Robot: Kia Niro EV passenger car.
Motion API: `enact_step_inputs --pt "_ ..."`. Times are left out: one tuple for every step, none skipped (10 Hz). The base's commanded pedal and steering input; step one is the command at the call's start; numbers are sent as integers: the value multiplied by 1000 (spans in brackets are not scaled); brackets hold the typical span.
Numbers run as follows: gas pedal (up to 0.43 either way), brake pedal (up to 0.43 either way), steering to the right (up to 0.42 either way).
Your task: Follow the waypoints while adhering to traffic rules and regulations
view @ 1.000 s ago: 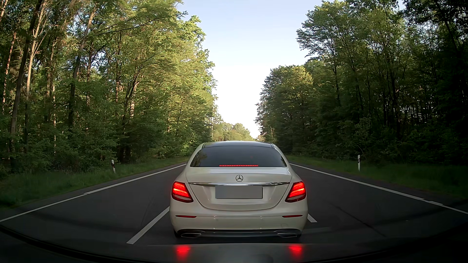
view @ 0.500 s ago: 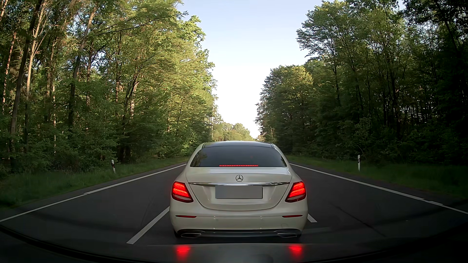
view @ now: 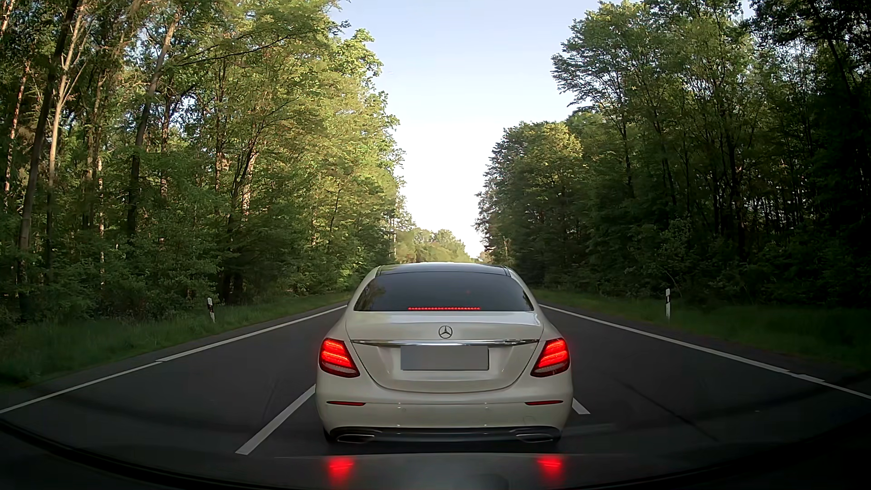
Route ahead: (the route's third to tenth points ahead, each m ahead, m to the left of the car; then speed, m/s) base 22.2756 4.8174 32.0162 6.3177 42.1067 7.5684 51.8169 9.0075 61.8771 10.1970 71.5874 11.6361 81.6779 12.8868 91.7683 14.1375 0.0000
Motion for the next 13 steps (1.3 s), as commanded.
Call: enact_step_inputs --pt "0 396 -2" --pt "0 396 -2" --pt "0 396 -2" --pt "0 396 -2" --pt "0 396 -2" --pt "0 396 -2" --pt "0 396 -2" --pt "0 396 -2" --pt "0 396 -2" --pt "0 396 -2" --pt "0 396 -2" --pt "0 396 -2" --pt "0 396 -2"
